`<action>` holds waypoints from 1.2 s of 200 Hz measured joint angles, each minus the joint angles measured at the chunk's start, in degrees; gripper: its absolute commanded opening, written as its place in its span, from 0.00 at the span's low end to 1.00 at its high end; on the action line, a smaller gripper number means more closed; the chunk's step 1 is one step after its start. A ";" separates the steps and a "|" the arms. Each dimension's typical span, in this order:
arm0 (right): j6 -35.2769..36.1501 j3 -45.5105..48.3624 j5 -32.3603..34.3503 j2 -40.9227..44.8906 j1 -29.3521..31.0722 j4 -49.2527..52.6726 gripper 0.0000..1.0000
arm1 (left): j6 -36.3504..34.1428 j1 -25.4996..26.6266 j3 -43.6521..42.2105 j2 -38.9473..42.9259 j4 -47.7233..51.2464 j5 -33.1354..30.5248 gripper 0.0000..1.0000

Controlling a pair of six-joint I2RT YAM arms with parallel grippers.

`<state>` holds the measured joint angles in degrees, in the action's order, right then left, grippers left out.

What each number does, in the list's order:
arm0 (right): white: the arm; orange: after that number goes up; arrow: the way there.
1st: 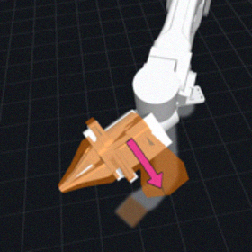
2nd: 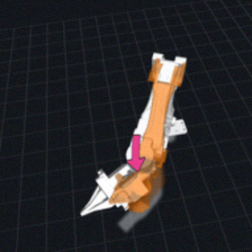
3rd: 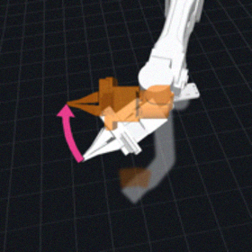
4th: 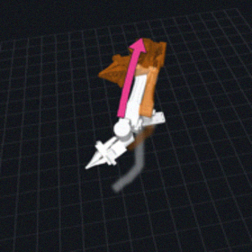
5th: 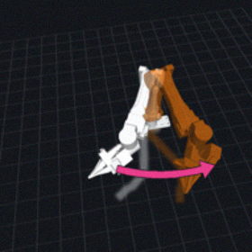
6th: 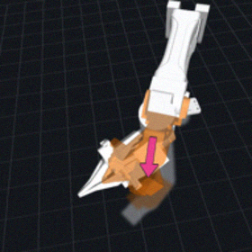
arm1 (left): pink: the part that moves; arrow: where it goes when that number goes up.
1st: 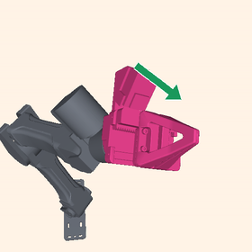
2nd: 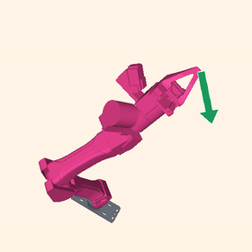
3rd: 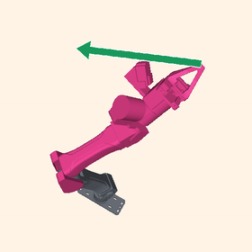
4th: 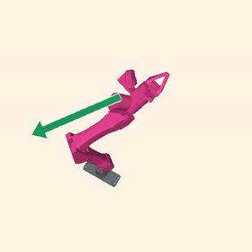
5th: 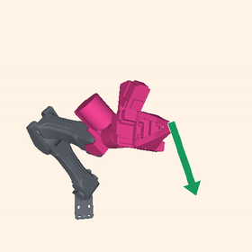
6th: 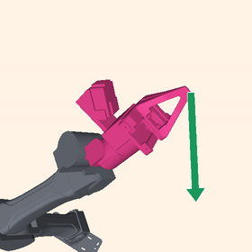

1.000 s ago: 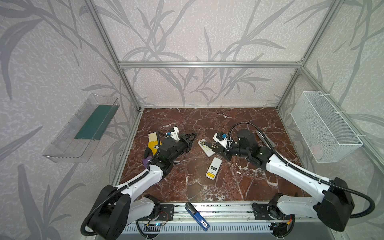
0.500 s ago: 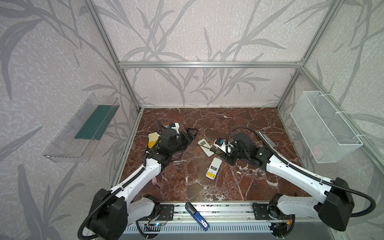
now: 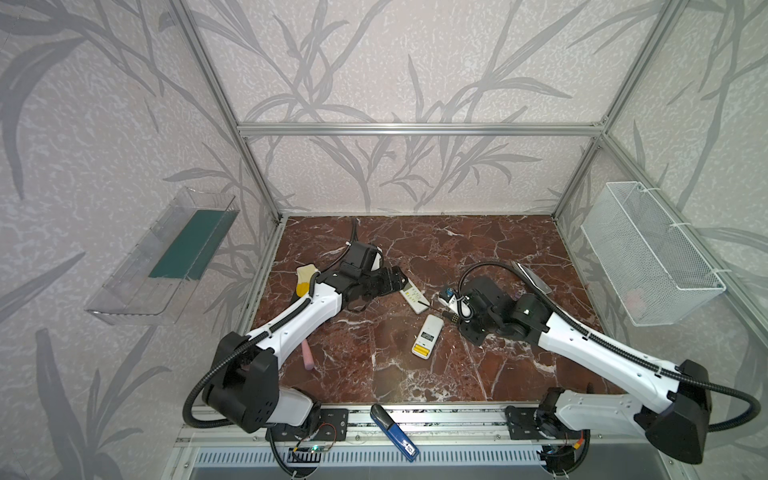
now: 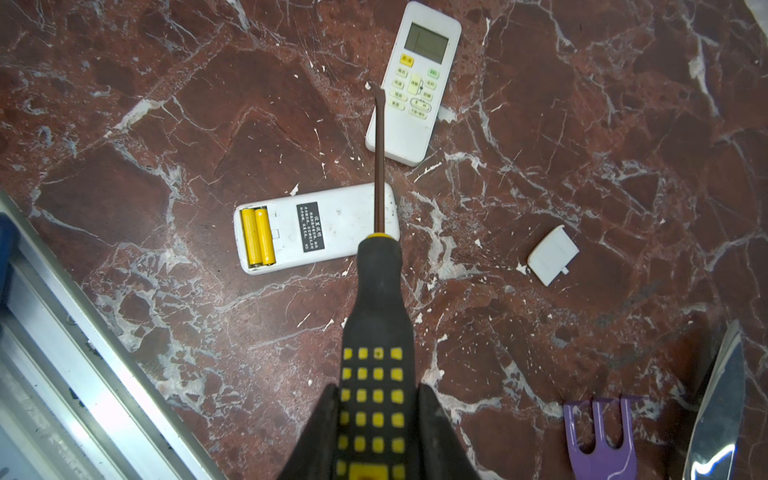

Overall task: Unload the batteries from the remote control
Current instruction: 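Grasp the end of the opened white remote with the left gripper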

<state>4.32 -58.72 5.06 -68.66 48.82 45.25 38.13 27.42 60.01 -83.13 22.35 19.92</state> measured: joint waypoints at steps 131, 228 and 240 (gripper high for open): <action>-13.73 -3.13 14.36 5.07 -7.52 10.56 0.00 | -7.93 18.08 13.27 -20.06 12.44 -5.73 0.93; -13.70 0.70 11.76 8.55 -10.58 7.10 0.00 | -10.14 22.91 23.10 -31.63 18.43 -10.84 0.92; -13.70 0.72 11.45 8.55 -10.75 6.95 0.00 | -10.14 23.17 23.54 -32.54 18.80 -11.26 0.91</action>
<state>-9.39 -58.00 16.51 -60.12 38.06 52.21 27.99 50.59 83.55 -115.68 41.15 8.67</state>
